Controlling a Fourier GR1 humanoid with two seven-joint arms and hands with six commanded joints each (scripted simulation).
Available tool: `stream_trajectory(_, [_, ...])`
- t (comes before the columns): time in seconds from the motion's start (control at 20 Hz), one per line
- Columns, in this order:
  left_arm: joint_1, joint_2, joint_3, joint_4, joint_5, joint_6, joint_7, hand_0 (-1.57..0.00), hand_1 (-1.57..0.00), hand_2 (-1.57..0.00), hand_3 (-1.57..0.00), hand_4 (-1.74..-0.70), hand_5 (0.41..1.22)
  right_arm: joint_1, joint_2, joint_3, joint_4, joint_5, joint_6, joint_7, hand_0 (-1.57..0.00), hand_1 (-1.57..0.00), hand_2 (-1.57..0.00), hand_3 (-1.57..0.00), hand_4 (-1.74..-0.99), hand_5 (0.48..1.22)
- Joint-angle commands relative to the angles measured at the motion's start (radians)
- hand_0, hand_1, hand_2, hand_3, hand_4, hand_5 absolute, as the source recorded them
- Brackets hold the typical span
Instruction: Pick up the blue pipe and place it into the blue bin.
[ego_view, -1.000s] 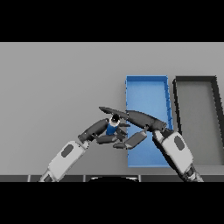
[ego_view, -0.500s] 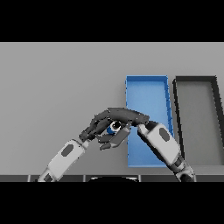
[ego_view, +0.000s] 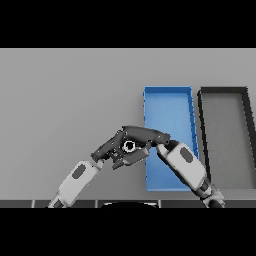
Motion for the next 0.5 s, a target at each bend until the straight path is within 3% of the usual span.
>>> stream_trajectory(0.0, [-0.006,-0.006,0.000,-0.007,-0.008,0.004,0.009,-1.57,-1.57,-1.57,-1.53,-1.73,1.221,0.003,0.005,0.017,-0.011,-0.008,-0.013,-0.003,-1.50,-1.50,-1.50,-1.48,-1.455,1.123])
stream_trajectory(0.1, [-0.002,0.006,0.006,-0.016,-0.002,-0.005,0.005,-1.57,-1.57,-1.57,-1.55,-1.73,1.221,-0.009,-0.004,0.011,-0.003,-0.056,-0.022,0.014,-1.52,-1.52,-1.52,-1.51,-1.470,1.158])
stream_trajectory(0.15, [-0.001,0.008,0.004,-0.021,0.001,-0.011,0.013,-1.57,-1.57,-1.57,-1.44,-1.72,1.221,-0.006,-0.010,0.013,-0.004,-0.063,-0.026,0.007,-1.53,-1.53,-1.53,-1.52,-1.475,1.171])
stream_trajectory(0.2, [0.002,0.013,0.002,-0.021,-0.016,-0.005,-0.009,-1.57,-1.51,-1.46,-1.47,-1.66,1.221,-0.014,-0.009,0.014,-0.004,-0.069,-0.040,0.017,-1.54,-1.54,-1.54,-1.53,-1.478,1.181])
stream_trajectory(0.3, [-0.001,0.022,-0.006,-0.020,-0.064,-0.004,-0.017,-1.05,-0.99,-0.95,-0.96,-1.43,1.221,-0.025,-0.023,0.012,0.002,-0.072,-0.047,0.028,-1.55,-1.55,-1.55,-1.55,-1.483,1.195])
stream_trajectory(0.45, [0.000,0.042,0.001,-0.027,-0.097,-0.061,-0.053,-0.53,-0.51,-0.49,-0.49,-1.14,1.221,-0.035,-0.023,0.018,-0.014,-0.080,-0.079,0.059,-1.56,-1.56,-1.56,-1.56,-1.486,1.208])
